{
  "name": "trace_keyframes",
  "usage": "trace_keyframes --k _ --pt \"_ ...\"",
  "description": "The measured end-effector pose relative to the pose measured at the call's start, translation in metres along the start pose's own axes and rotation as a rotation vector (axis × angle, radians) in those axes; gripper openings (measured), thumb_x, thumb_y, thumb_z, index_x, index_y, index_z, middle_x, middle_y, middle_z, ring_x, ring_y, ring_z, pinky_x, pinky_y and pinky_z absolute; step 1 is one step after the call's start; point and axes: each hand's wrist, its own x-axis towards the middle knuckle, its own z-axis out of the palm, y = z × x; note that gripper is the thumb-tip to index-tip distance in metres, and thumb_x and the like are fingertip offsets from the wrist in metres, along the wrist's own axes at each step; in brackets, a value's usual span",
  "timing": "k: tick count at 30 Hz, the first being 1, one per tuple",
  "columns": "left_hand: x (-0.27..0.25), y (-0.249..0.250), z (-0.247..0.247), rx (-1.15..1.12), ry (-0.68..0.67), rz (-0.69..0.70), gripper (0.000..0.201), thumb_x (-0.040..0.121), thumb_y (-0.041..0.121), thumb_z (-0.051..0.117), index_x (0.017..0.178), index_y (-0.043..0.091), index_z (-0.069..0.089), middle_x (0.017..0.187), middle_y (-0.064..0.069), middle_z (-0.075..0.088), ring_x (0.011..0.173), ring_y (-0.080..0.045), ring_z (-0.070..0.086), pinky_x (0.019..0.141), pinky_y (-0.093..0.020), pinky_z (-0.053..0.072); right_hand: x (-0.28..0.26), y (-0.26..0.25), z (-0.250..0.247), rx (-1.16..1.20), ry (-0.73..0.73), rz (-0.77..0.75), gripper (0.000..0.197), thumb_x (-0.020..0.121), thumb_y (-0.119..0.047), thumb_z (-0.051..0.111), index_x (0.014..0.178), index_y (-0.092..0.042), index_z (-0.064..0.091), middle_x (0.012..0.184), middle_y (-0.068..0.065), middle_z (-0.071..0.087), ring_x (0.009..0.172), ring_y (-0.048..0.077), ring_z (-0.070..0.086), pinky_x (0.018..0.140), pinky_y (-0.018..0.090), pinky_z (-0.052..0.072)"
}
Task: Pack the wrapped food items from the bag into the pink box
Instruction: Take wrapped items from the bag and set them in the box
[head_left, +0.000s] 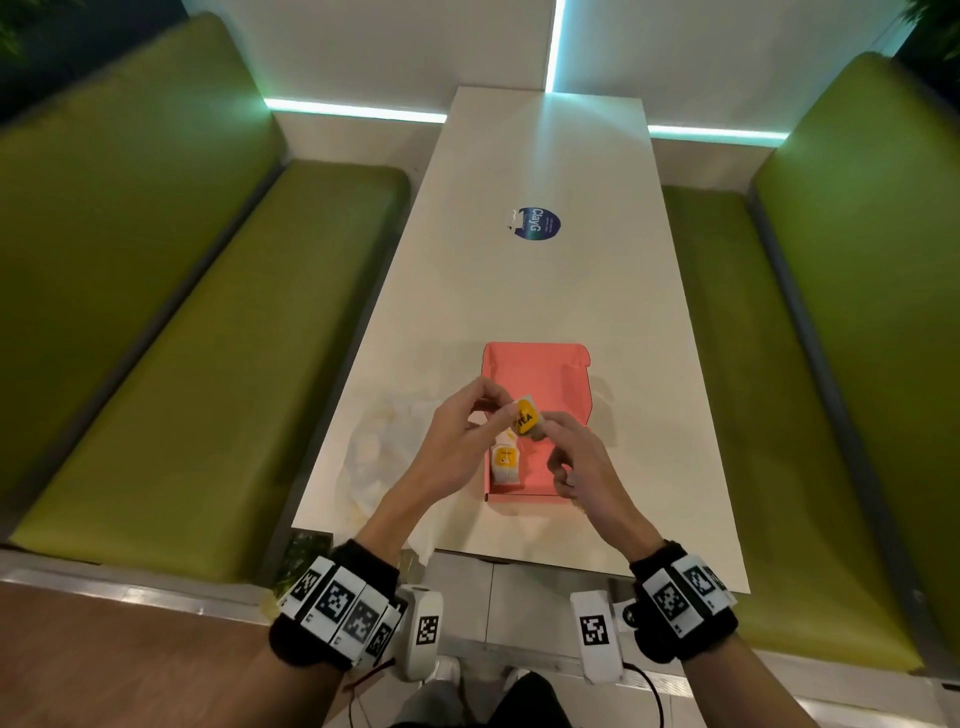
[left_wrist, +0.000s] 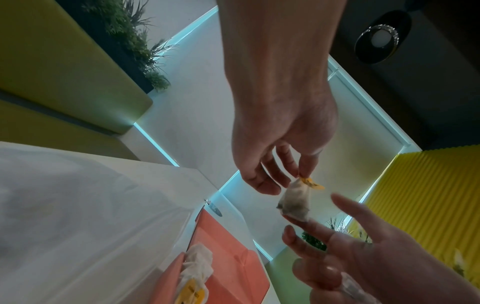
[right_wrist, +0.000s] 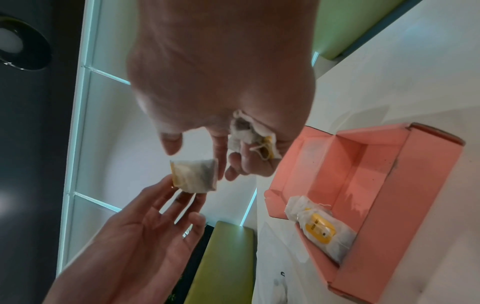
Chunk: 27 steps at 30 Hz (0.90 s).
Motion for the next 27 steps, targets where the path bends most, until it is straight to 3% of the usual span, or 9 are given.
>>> trace_keyframes --k 3,5,8,14,16,20,23,27 --pt "0.002 0.006 0.003 -0.046 0.047 0.024 0.009 0.096 0.008 0.062 0.087 0.010 0.059 0.080 0.003 0.064 0.069 -0.009 0.060 0.059 -0.022 0.046 -0.001 -0.004 0.005 -0.028 -0.021 -0.126 0.020 0.094 -0.024 0.062 0.109 -0.012 0.065 0.075 -0.010 0.056 0.053 0.001 0.040 0.048 0.013 0.030" --pt "0.002 0.008 0.005 -0.073 0.083 0.022 0.008 0.095 0.006 0.062 0.088 0.007 0.060 0.079 0.003 0.063 0.065 -0.009 0.059 0.056 -0.018 0.044 0.000 -0.005 0.009 -0.090 0.003 -0.187 0.009 0.096 -0.012 0.063 0.104 -0.010 0.067 0.073 -0.014 0.061 0.054 0.000 0.048 0.050 0.010 0.036" --pt "0.001 0.008 0.006 -0.064 0.127 0.028 0.008 0.095 0.007 0.063 0.087 0.010 0.062 0.079 0.006 0.064 0.068 -0.009 0.058 0.057 -0.019 0.044 0.001 -0.006 0.009 -0.085 0.032 -0.162 0.011 0.097 -0.008 0.059 0.096 -0.006 0.069 0.073 -0.005 0.063 0.052 -0.002 0.050 0.050 0.009 0.037" --pt "0.001 0.008 0.006 -0.030 0.157 0.040 0.006 0.095 0.010 0.063 0.090 0.012 0.063 0.083 0.006 0.066 0.072 -0.010 0.060 0.063 -0.028 0.049 0.000 -0.006 0.006 -0.090 -0.081 -0.083 0.019 0.099 -0.018 0.057 0.091 -0.008 0.070 0.076 0.009 0.057 0.051 0.006 0.036 0.046 0.014 0.028" --pt "-0.001 0.010 0.006 -0.059 0.153 0.037 0.001 0.097 0.014 0.062 0.097 0.015 0.061 0.089 0.000 0.066 0.075 -0.016 0.063 0.064 -0.034 0.052 0.000 -0.008 0.007 -0.121 -0.067 -0.098 0.021 0.100 -0.018 0.056 0.088 -0.011 0.072 0.074 0.007 0.058 0.051 0.004 0.037 0.047 0.012 0.029" --pt "-0.011 0.013 0.006 -0.174 0.064 -0.045 0.027 0.099 0.023 0.060 0.120 0.029 0.046 0.109 -0.011 0.064 0.089 -0.025 0.070 0.069 -0.035 0.058 0.000 -0.010 0.008 -0.070 0.049 -0.117 0.026 0.101 -0.018 0.055 0.081 -0.016 0.072 0.072 0.006 0.060 0.052 0.004 0.039 0.047 0.011 0.030" --pt "-0.016 0.010 0.009 -0.117 0.029 0.007 0.020 0.097 0.017 0.064 0.110 0.022 0.050 0.105 -0.002 0.068 0.092 -0.020 0.069 0.070 -0.033 0.057 0.000 -0.011 0.010 -0.090 0.058 -0.133 0.026 0.101 -0.019 0.055 0.080 -0.015 0.071 0.072 0.007 0.062 0.052 0.002 0.041 0.048 0.011 0.032" --pt "-0.015 0.006 0.012 -0.073 0.129 0.024 0.008 0.095 0.003 0.062 0.095 0.011 0.061 0.091 0.007 0.068 0.082 -0.014 0.067 0.063 -0.032 0.054 0.000 -0.008 0.009 -0.224 0.085 -0.175 0.019 0.099 -0.021 0.059 0.087 -0.022 0.074 0.076 -0.006 0.069 0.059 0.006 0.052 0.057 0.017 0.039"
